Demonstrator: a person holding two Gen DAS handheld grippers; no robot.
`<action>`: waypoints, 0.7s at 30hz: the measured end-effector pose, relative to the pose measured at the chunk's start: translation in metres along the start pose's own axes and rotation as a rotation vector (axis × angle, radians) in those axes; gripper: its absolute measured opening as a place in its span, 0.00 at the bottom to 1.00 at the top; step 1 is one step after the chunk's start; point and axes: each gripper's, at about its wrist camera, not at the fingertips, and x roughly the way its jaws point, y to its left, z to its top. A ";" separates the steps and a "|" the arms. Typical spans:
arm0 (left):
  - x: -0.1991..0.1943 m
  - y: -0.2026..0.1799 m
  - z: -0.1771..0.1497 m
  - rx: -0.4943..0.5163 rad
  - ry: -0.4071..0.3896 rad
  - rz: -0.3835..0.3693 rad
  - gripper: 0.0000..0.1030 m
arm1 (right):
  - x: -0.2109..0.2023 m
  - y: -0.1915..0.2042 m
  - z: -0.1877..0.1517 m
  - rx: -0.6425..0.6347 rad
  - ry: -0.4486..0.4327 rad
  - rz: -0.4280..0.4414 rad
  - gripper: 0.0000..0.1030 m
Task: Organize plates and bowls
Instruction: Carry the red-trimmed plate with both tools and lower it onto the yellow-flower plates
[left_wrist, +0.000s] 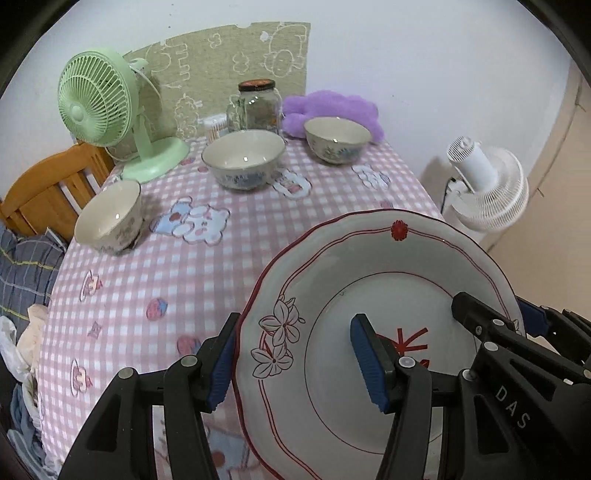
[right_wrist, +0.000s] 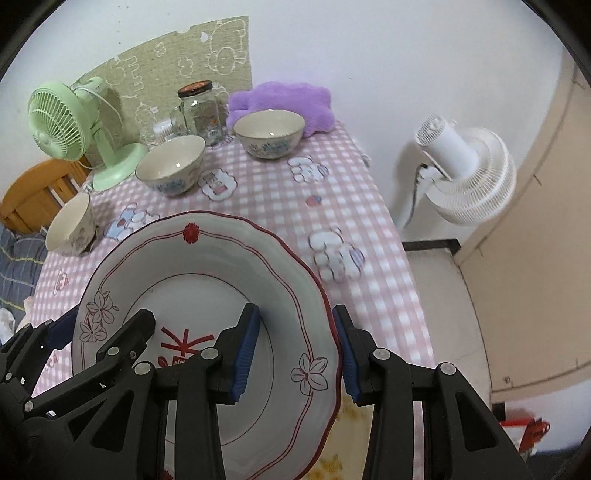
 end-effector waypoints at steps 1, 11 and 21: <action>-0.002 -0.002 -0.005 0.000 0.003 -0.004 0.57 | -0.003 -0.002 -0.006 -0.001 0.003 -0.005 0.43; 0.010 -0.034 -0.045 -0.012 0.066 -0.018 0.58 | 0.003 -0.031 -0.044 -0.027 0.056 -0.014 0.43; 0.030 -0.057 -0.060 -0.047 0.106 0.020 0.58 | 0.030 -0.054 -0.055 -0.073 0.121 0.010 0.43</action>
